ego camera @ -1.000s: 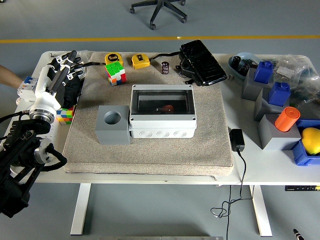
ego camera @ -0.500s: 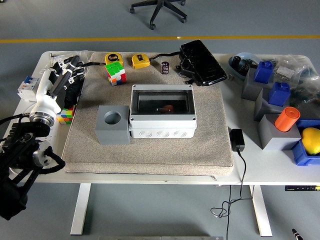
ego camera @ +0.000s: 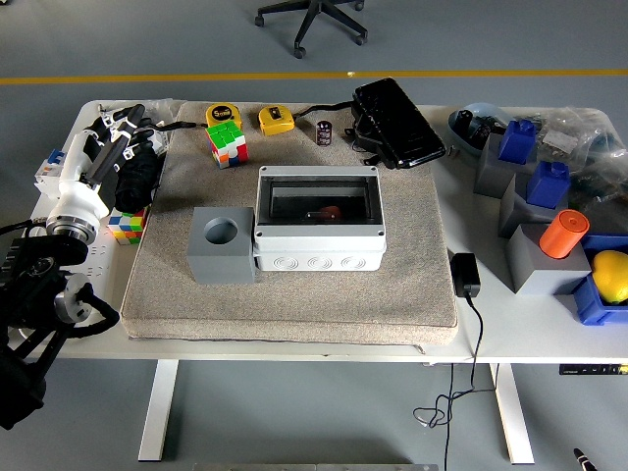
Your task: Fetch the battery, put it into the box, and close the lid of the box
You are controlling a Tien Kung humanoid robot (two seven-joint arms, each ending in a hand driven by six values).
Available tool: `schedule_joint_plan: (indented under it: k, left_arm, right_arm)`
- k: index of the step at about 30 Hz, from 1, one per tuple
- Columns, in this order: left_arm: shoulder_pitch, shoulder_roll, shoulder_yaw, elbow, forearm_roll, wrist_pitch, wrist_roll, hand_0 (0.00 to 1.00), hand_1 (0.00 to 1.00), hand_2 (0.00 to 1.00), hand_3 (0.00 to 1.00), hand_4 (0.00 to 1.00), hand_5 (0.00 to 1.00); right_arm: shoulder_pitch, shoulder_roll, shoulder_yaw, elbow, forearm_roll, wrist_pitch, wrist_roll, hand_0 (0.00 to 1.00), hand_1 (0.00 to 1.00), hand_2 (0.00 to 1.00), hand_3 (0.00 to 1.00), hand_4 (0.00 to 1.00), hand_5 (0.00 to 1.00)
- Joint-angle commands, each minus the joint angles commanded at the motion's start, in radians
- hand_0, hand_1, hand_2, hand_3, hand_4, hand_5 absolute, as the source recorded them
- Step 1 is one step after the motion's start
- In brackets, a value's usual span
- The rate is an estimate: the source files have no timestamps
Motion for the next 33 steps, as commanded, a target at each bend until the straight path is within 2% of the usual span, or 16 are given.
schedule_joint_plan:
  k: [33]
  left_arm:
    - [0.007,-0.009,-0.044,-0.01,0.018,-0.017,0.018,0.608,0.663,0.61,0.641,0.964,0.505]
  right_arm:
    - [-0.01,0.007,0.012,-0.001,-0.002,0.002,0.0,0.592,0.604,0.597,0.552,0.985,0.579]
